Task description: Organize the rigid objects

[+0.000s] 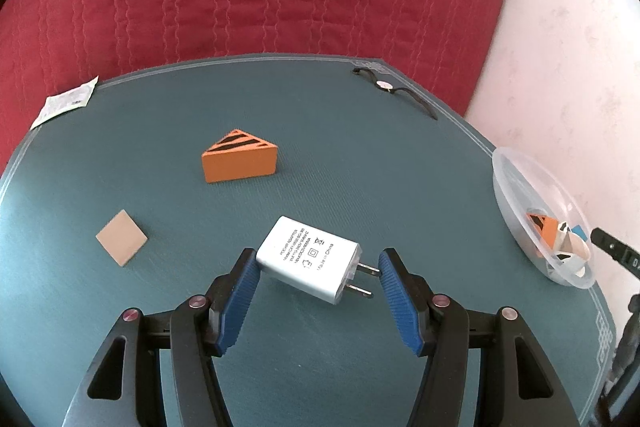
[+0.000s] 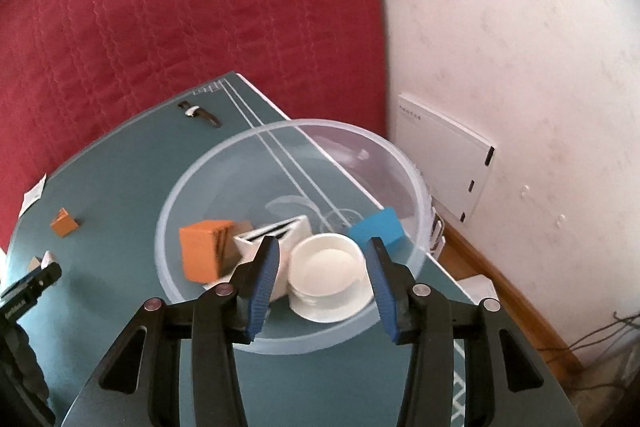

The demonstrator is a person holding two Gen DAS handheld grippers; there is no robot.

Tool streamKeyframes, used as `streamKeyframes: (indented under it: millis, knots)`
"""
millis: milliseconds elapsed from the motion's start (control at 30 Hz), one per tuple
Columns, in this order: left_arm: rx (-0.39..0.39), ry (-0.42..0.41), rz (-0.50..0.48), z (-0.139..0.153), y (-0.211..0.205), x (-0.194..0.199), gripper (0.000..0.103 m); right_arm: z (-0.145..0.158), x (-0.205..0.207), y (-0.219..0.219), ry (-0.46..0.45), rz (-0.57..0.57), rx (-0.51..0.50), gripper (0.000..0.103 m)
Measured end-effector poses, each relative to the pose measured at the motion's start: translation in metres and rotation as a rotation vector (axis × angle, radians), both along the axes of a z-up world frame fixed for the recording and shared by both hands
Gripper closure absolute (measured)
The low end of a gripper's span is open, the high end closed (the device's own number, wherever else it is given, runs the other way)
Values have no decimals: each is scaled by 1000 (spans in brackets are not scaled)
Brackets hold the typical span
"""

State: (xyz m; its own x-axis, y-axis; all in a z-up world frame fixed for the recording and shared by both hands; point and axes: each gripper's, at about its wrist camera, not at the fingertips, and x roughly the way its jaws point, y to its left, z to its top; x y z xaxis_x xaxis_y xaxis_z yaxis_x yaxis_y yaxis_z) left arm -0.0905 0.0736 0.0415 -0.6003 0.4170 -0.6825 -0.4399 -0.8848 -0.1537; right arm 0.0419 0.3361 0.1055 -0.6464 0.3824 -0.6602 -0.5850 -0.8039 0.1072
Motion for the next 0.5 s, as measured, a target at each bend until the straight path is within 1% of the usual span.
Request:
streamKeyframes:
  millis: [67,167,300,333,500]
  knots:
    - [15,-20,-2,-2,1,1,38,-2,4,2,-13,14,11,56]
    - [22,-40,-4,-3,6,2,38,-4,12,-1,-28,46,37,53]
    - [27,-45,-20,-1,16,7,38,-11,13,-2,-48,96,33,52]
    - [29,-45,-28,1,19,9,38,-12,13,-3,-50,105,46,52]
    - [28,-32,-76,8,36,21,38,-19,2,-2,-83,155,58,52]
